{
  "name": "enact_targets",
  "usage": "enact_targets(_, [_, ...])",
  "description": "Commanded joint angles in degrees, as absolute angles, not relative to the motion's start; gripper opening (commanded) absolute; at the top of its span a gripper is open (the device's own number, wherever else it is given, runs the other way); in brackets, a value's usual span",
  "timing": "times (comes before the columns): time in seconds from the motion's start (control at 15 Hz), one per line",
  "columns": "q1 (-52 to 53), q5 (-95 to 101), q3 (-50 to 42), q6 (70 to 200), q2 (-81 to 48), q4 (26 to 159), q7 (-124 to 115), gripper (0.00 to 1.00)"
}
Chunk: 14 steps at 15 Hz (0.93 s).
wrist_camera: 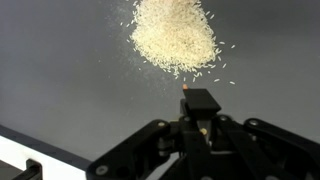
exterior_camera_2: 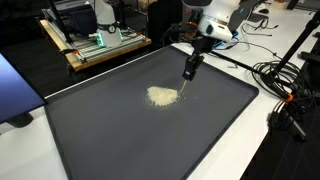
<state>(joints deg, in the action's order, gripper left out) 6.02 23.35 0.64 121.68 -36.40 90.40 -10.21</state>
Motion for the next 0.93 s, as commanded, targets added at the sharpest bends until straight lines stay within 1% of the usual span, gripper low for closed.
enact_targets(0.0, [2.0,17.1,1.0,127.7,-30.1,98.8,-3.8,0.03])
enact_targets(0.4, [-4.6,6.1,1.8,132.4,-26.6,103.9,7.3,0.03])
enact_targets(0.87, [-12.1,-8.5,3.6,132.6,-26.2,104.2,20.4,0.03])
